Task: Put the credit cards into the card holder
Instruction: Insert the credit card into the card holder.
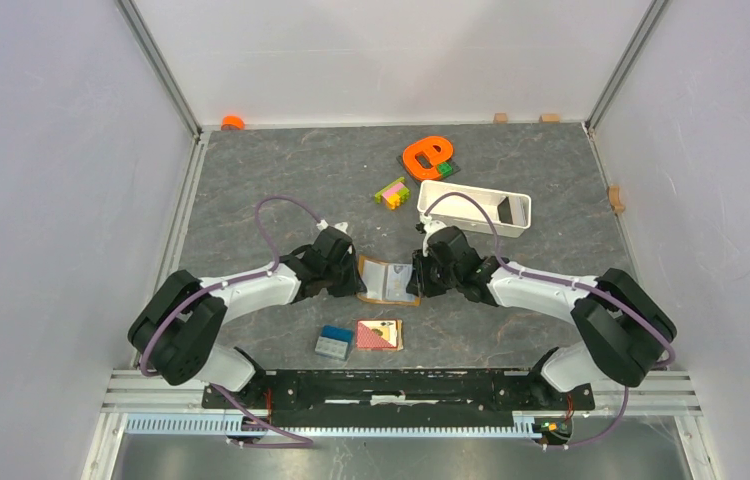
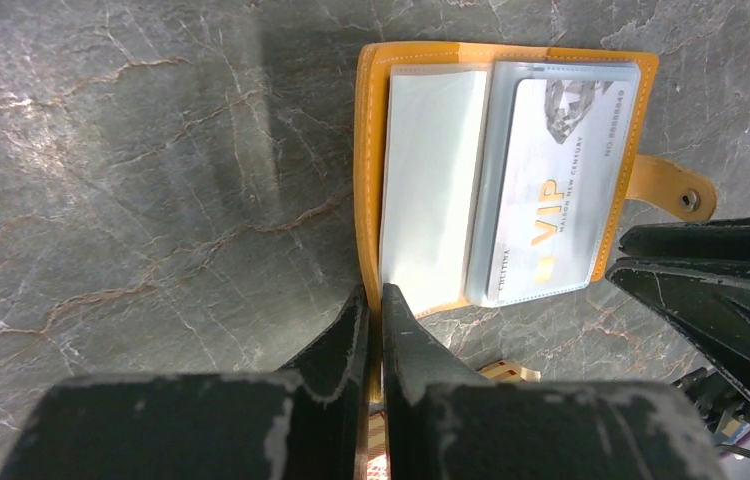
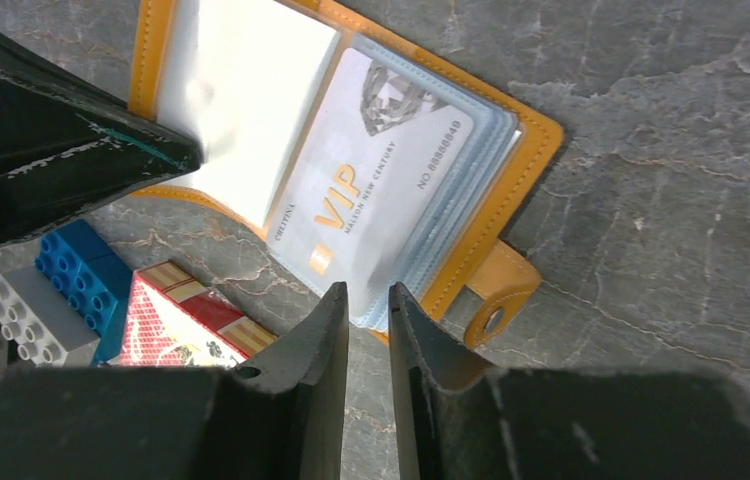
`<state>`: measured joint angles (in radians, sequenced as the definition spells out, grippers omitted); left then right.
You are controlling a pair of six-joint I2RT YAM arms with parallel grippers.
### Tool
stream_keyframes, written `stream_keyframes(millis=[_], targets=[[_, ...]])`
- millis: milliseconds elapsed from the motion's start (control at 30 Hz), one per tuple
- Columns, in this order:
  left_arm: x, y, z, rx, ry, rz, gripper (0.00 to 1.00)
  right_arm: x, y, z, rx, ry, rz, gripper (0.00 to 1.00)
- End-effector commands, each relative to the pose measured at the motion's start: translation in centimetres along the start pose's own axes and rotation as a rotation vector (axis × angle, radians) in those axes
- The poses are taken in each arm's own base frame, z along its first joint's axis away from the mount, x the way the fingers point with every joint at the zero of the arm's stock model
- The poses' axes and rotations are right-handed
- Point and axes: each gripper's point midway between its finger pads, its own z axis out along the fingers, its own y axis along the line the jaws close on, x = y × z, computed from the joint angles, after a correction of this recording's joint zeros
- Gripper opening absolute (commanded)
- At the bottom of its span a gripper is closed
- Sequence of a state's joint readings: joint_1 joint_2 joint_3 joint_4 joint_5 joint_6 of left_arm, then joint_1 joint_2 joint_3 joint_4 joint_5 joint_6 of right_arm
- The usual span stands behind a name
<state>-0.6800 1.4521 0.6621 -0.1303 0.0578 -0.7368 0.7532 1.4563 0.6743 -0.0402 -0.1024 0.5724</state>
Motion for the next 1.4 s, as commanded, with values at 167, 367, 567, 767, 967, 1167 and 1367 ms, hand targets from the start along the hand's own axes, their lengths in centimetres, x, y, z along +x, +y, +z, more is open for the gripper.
stream_keyframes(millis=[167,367,567,767,967,1167,1367], targets=[[0.7,0.5,0.4,-0.011,0.016,-0.028,0.05,-0.7,0.9,0.6,-0.082,-0.03,0.049,0.23],[0.7,0.5,0.3,-0.009,0.016,-0.03,0.03,-0.3,0.3,0.9,-0.062,-0.02,0.061,0.23],[0.7,0.4,0.1,-0.003,0.013,-0.031,0.03,-0.1,0.6,1.2,-0.081,-0.017,0.07,0.22],[0.9,0.2,0.2,0.019,0.019,-0.03,0.02,-0.1,1.2,1.7,-0.115,-0.009,0.081,0.21],[1.2,0.1,0.3,0.028,0.028,-0.033,0.02,-0.4,1.8,2.1,-0.144,-0.016,0.096,0.21],[1.2,0.3,0.4,0.025,0.023,-0.041,0.02,0.7,-0.1,2.7,-0.048,0.007,0.163,0.23],[1.6,1.0,0.5,-0.009,0.027,-0.052,0.02,2.0,-1.6,2.3,-0.003,-0.023,0.249,0.26]])
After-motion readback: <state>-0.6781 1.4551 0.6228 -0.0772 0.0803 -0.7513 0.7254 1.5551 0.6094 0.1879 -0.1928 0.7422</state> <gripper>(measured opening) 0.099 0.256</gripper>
